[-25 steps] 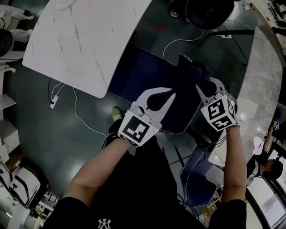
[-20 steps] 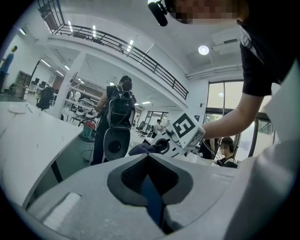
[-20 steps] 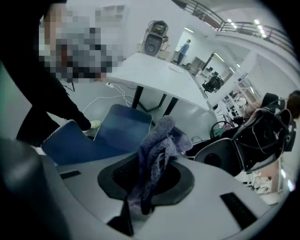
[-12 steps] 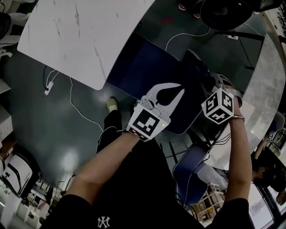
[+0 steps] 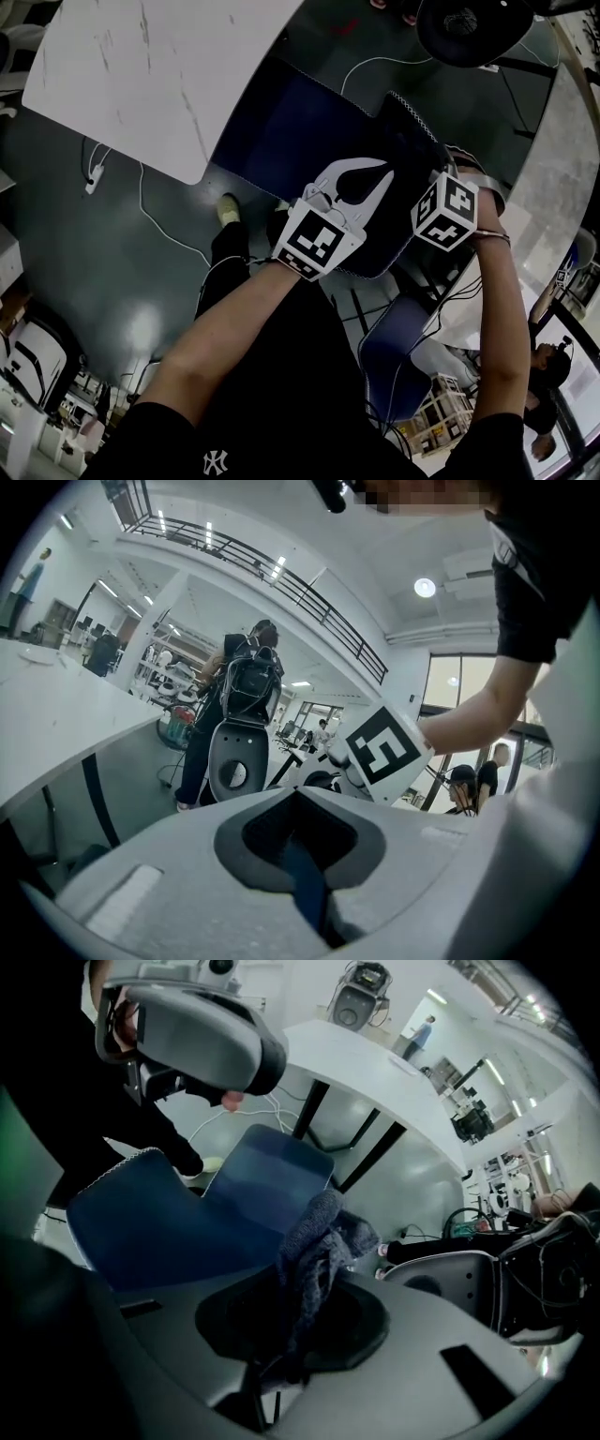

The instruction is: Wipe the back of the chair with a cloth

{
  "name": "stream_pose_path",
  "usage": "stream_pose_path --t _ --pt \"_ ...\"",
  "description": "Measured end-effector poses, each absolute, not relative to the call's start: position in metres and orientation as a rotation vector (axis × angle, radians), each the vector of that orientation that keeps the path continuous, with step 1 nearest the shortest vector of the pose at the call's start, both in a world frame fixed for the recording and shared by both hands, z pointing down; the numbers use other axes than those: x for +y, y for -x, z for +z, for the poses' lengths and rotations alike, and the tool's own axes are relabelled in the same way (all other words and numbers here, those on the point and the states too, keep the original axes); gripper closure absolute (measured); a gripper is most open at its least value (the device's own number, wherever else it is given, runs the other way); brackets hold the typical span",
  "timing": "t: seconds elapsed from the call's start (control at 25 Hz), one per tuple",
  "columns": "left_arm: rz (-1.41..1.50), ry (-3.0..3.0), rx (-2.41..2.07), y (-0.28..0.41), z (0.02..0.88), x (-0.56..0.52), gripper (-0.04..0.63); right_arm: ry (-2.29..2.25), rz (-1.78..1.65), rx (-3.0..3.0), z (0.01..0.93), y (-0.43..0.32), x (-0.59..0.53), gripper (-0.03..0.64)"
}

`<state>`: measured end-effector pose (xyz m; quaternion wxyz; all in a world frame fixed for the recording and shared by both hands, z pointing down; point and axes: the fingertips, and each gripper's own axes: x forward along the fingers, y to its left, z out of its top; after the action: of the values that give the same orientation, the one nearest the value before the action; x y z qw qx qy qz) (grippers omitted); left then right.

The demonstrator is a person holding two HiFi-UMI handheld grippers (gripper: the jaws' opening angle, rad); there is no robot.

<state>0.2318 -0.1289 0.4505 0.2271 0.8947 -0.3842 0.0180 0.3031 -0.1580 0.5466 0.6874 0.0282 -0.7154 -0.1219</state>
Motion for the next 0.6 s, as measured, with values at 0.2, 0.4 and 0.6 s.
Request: stream_pose_path --t 0.2,0.4,0.6 --pt "0.067 -2.443 -1.070 -0.225 0.458 -0.121 0.588 0.049 -0.242 -1.523 0.557 -0.303 -0.137 0.534" --pt "0.076 -2.418 -1.084 -0.212 0.467 -0.109 0.588 0.133 -0.211 -1.482 0.564 -0.298 -0.111 0.534" --pt "0.081 -2.389 -1.107 -0.189 0.474 -0.096 0.588 0.212 -0.186 -1.441 0.572 -0.284 -0.084 0.534"
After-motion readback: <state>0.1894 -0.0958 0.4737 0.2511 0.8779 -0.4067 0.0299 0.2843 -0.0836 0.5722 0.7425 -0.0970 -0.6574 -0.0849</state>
